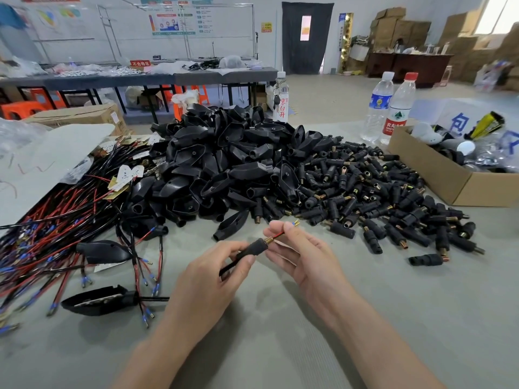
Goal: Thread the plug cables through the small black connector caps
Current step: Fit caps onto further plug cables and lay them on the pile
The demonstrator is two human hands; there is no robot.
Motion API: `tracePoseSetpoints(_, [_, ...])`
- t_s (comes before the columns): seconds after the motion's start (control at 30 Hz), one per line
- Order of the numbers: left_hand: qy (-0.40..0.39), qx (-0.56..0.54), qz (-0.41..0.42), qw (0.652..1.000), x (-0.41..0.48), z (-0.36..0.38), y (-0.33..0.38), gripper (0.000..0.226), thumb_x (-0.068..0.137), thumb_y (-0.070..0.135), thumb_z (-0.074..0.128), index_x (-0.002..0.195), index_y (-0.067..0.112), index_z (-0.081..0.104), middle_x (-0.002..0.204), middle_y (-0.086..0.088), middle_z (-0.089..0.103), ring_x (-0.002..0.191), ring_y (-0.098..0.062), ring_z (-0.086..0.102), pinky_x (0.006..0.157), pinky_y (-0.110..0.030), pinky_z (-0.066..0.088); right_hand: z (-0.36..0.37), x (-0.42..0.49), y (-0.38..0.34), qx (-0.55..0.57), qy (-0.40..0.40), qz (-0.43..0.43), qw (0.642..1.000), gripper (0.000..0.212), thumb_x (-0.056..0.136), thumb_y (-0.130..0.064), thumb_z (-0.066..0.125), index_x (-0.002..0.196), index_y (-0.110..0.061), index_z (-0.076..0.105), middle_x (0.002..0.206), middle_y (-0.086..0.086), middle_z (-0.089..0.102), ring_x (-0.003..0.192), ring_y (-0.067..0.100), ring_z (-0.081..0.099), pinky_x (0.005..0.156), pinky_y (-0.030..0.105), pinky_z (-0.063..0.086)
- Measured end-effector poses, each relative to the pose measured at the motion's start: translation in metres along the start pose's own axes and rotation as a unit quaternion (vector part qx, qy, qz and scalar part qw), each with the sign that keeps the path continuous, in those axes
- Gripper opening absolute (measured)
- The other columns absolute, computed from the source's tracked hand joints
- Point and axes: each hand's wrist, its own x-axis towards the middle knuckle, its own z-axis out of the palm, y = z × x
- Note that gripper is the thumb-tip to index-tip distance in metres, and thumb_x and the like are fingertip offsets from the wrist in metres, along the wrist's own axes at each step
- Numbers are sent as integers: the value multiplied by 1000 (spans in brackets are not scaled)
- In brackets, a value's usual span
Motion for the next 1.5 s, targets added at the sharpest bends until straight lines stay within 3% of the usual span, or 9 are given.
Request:
tracePoseSetpoints(0.2, [9,23,-2,1000,-2,0,4,10,92,43,58,101,39,61,79,34,55,62,2,54,54,-14,36,-2,0,0,-38,-11,-7,999,26,99,-31,56,100,-19,79,110,6,75,98,19,72,83,29,58])
tracePoseSetpoints(0.33, [-1,7,-4,1000,-1,-1,-2,23,87,59,51,102,43,59,88,24,60,66,-5,57,56,-17,38,-4,3,0,-29,22,-25,999,27,98,-31,57,97,-17,80,101,6,74,87,16,69,78,27,58])
tracePoseSetpoints(0.43, [-3,22,-5,1000,0,-2,-7,17,90,52,54,101,41,59,85,24,61,64,-5,54,56,-22,38,-10,6,-5,-14,70,-38,997,27,99,-31,57,93,-18,80,91,1,72,80,13,66,74,26,58])
tracePoseSetpoints(0.53, [-3,32,-6,999,-1,-4,-8,11,92,49,56,97,41,59,87,24,62,74,-6,61,62,-26,48,-13,7,-7,-34,99,-51,993,28,100,-31,57,89,-20,80,88,-3,73,76,10,66,71,25,58])
tracePoseSetpoints(0.73, [-11,57,-6,998,-1,-4,-7,11,94,49,53,95,39,58,90,28,61,81,1,61,63,-19,44,-15,6,-6,-56,130,-83,986,28,101,-28,56,90,-19,79,87,-3,71,73,9,61,71,25,54])
tracePoseSetpoints(0.9, [-3,56,2,998,-2,-5,-2,12,95,47,53,95,36,59,90,21,63,81,-5,63,67,-31,52,-14,6,-5,-57,127,-75,987,25,102,-30,54,97,-18,76,85,-2,73,72,9,63,67,22,54])
tracePoseSetpoints(1.1, [15,60,6,998,-2,-9,2,9,94,44,56,95,36,62,79,21,63,81,-3,63,65,-22,48,-13,5,-6,-93,135,-74,984,26,103,-35,52,103,-19,73,90,2,78,74,9,71,62,20,56])
tracePoseSetpoints(1.3, [15,44,29,999,-3,-8,8,5,93,26,68,93,30,65,78,27,60,80,14,58,66,-2,39,-12,4,-6,-62,137,-38,988,25,104,-35,51,106,-20,70,94,1,78,72,11,72,53,23,54])
tracePoseSetpoints(1.5, [42,38,27,998,-3,-6,8,9,90,19,72,93,25,66,79,22,63,82,6,63,67,-10,47,-3,1,2,-10,47,35,998,28,102,-34,54,115,-11,64,107,12,75,83,22,75,56,29,57])
